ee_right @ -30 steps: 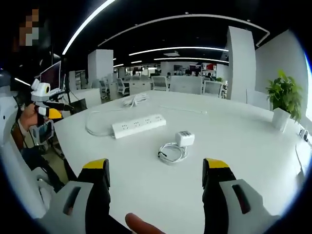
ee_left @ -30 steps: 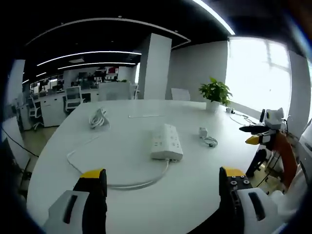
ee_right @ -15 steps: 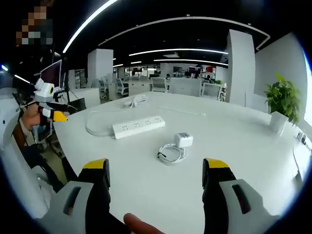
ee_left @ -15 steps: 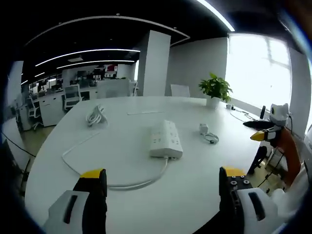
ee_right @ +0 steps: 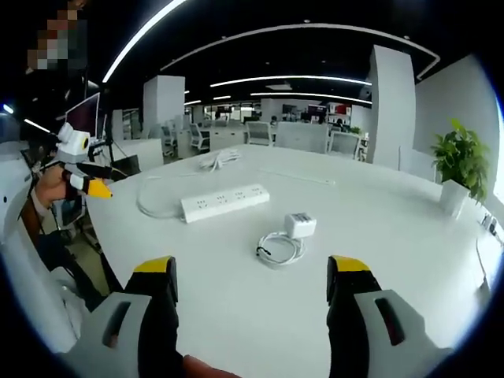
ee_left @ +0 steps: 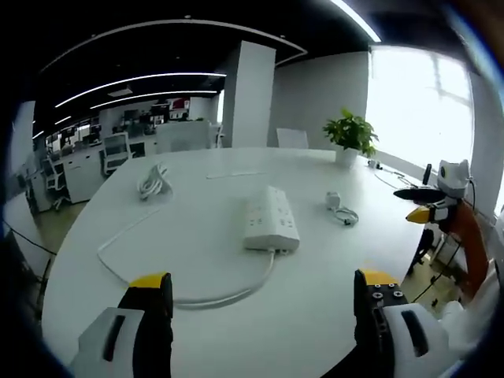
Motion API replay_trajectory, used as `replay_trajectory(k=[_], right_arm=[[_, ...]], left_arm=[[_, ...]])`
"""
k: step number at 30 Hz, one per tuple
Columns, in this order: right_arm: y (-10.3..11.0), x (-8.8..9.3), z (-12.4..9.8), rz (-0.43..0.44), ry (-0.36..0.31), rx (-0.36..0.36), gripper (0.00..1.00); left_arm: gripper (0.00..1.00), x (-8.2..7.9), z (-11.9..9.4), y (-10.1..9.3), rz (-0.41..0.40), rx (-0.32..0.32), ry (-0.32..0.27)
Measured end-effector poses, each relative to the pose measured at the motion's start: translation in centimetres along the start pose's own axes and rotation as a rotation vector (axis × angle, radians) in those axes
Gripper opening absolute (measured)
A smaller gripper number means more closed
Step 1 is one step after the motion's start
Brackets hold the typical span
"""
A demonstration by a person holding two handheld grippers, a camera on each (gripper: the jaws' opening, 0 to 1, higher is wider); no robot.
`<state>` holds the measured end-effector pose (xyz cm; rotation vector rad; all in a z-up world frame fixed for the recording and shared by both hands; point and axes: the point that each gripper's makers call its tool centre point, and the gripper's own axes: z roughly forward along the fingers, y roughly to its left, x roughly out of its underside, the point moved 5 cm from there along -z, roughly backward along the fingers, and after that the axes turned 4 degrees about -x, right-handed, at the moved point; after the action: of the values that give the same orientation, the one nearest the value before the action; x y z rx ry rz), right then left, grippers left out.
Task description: Straighten the power strip on the desk, plug the charger into it
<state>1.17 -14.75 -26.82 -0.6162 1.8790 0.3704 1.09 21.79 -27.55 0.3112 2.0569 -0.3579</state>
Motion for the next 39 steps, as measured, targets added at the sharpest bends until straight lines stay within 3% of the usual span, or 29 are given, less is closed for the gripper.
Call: replay_trajectory(k=[24,39], right_arm=[[0.0,0.8,0.0,0.013,0.012,-0.003,0.76],[-0.3,0.8,0.2,0.024,0.003,-0.005,0.76]], left_arm=[[0.96,-0.5,1.2,-0.6,0.006,0.006,0.026],[0.96,-3.3,3.9,-2.9,0.084,0.066,0.005]])
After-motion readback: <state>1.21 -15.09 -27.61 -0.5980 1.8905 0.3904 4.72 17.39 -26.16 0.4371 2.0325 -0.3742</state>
